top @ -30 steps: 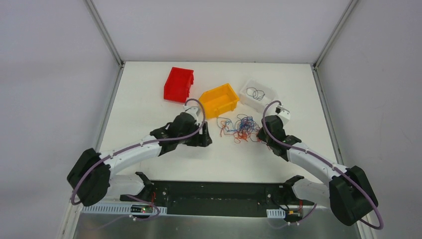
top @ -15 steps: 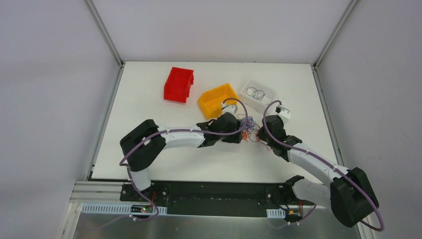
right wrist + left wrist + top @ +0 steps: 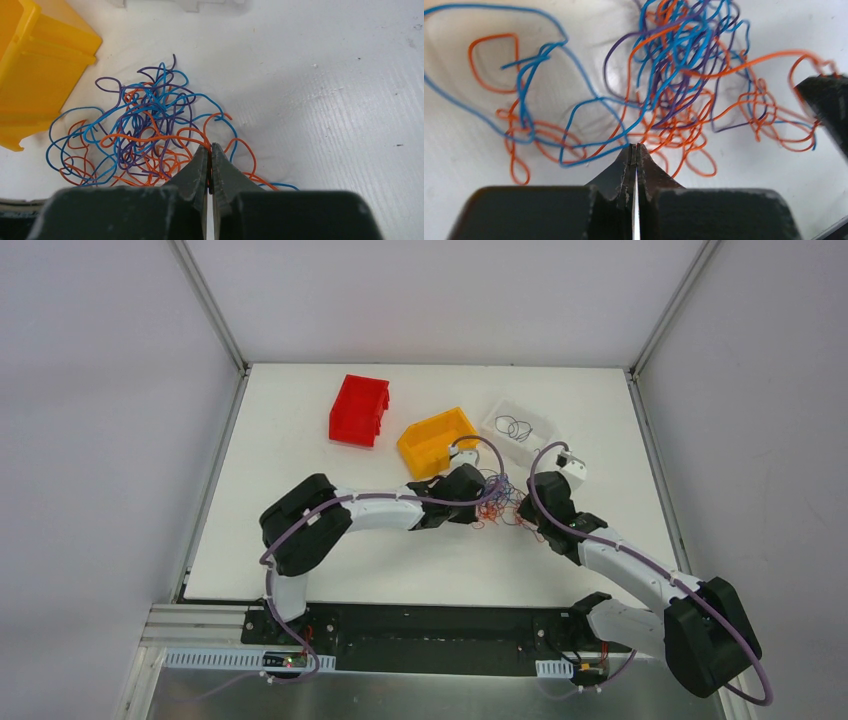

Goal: Untangle the cables

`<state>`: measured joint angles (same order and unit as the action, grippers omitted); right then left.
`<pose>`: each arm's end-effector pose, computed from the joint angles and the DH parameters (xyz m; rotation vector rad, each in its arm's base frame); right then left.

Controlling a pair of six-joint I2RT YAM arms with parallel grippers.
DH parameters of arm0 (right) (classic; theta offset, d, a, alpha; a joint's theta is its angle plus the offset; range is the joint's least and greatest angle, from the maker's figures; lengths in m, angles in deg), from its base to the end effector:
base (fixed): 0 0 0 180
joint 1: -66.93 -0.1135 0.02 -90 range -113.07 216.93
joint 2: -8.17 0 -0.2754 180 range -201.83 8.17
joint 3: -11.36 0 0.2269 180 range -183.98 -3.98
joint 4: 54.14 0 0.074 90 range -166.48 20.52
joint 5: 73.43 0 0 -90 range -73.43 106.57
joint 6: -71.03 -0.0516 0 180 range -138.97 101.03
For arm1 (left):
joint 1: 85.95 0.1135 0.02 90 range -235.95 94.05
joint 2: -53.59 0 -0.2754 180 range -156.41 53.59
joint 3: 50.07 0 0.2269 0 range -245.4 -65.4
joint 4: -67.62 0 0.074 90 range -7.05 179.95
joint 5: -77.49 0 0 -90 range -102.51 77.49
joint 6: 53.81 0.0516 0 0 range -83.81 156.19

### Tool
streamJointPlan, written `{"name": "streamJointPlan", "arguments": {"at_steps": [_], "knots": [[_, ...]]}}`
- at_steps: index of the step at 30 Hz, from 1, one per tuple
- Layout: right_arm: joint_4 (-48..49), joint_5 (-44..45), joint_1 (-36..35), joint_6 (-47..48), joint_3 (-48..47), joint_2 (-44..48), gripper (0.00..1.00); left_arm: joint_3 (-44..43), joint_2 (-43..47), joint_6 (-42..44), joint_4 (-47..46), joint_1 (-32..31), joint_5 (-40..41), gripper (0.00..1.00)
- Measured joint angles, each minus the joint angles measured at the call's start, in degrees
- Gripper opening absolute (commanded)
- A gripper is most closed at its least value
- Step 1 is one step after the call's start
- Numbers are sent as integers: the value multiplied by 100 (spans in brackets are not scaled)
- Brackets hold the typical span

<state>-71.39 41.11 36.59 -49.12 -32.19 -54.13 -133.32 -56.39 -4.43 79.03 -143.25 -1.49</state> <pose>0.1875 0.0849 0.2133 0.2320 2.1258 0.1462 0.2324 -0.3437 0.1933 0.2286 2.3090 -0.7032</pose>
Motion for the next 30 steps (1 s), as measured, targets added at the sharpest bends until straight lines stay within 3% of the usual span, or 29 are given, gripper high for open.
{"name": "streamJointPlan", "arguments": {"at_steps": [7, 8, 9, 11, 14, 16, 26, 27, 28, 30], "knots": [[-2, 210, 26, -133, 0, 0, 0, 1093, 1217, -4, 245, 72, 0, 0], [-2, 225, 31, -144, 0, 0, 0, 1268, 1513, -4, 284, 96, 9, 6], [0, 225, 39, -160, 0, 0, 0, 1471, 1867, -9, 299, 136, 22, 31], [-2, 225, 50, -188, 0, 0, 0, 1718, 2367, 4, 291, 192, 17, 55], [0, 223, 52, -203, 0, -17, 0, 1825, 2623, -26, 120, 225, -48, 68], [-2, 223, 55, -210, 0, -50, 0, 1810, 2472, -4, -68, 199, -208, 71], [-2, 223, 55, -219, 0, -131, 0, 887, 859, 232, -282, 98, -831, 58], [-2, 223, 55, -219, 0, -136, 0, 793, 761, 251, -297, 98, -872, 54], [0, 221, 55, -219, 0, -146, 0, 686, 643, 262, -315, 98, -916, 43], [-2, 219, 55, -219, 0, -170, 0, 505, 420, 282, -332, 98, -951, 2]]}}
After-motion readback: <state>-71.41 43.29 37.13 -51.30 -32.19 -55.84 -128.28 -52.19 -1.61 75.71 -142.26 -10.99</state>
